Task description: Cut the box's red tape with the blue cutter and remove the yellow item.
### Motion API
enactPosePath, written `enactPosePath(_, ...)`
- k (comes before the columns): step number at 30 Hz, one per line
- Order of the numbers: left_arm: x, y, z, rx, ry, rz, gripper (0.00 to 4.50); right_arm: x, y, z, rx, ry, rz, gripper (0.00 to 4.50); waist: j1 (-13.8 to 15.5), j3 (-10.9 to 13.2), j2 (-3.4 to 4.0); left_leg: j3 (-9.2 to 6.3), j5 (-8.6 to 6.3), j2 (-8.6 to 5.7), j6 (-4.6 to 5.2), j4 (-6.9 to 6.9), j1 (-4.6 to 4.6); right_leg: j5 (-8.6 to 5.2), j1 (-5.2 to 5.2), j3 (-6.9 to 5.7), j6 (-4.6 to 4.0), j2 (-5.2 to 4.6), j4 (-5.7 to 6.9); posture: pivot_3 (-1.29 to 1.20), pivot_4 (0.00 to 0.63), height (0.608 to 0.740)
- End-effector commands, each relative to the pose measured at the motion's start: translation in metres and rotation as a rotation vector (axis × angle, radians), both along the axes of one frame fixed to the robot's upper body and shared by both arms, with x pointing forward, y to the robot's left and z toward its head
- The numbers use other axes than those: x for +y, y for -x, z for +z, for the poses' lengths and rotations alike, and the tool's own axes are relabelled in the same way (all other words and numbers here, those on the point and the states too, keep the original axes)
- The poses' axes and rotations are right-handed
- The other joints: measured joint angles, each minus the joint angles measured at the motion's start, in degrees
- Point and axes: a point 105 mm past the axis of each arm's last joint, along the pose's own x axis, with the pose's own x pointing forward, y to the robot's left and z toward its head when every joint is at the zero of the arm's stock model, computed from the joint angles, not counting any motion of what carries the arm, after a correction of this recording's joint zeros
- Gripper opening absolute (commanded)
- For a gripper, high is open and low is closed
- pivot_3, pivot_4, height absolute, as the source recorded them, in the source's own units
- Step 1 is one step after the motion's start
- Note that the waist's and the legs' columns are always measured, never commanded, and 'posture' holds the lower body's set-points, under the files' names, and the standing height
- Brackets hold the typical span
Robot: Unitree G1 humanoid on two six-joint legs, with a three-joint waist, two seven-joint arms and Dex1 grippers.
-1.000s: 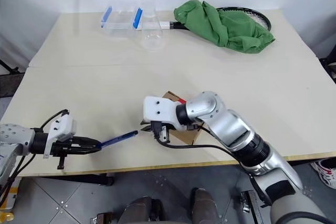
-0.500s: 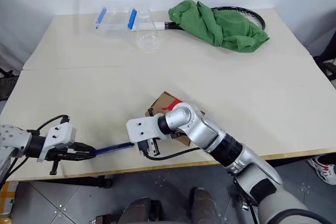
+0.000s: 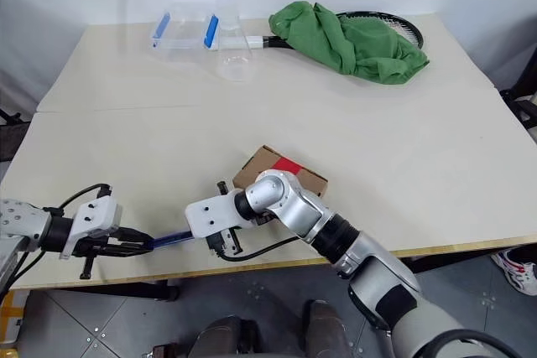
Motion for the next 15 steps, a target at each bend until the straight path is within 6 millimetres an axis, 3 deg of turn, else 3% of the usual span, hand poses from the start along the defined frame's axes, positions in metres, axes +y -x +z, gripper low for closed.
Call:
enactPosePath(1,0.004,0.0,-0.01,0.024,-0.032,0.028,0.67,0.015,0.003,0.001,-0.024,-0.009,0.029,0.02,0.0,0.0,0.01,0.0,0.01,0.0,-0.01,0.0,-0.01,0.0,0.0,0.0,0.0,0.0,0.0,0.0,0.15,0.74)
enactPosePath(7,0.002,0.0,-0.01,0.026,-0.027,0.024,0.67,0.032,0.003,0.003,-0.025,-0.028,0.044,0.02,0.0,0.0,0.03,-0.01,0.05,0.0,-0.08,0.02,0.02,-0.03,0.0,0.02,-0.05,0.04,0.07,0.0,0.15,0.74)
enactPosePath(13,0.0,0.001,-0.009,0.017,-0.013,0.033,0.67,0.029,0.004,0.016,0.005,-0.076,0.044,0.02,0.1,0.0,0.04,-0.03,0.05,0.01,-0.09,0.02,0.01,-0.03,0.0,0.03,-0.06,0.03,0.07,0.0,0.15,0.74)
enactPosePath(15,-0.001,0.001,-0.005,-0.008,0.012,0.037,0.67,0.025,0.006,0.033,0.061,-0.131,0.029,0.02,0.1,0.0,0.05,-0.03,0.05,0.02,-0.09,0.02,0.0,-0.03,-0.01,0.03,-0.06,0.03,0.07,0.0,0.15,0.74)
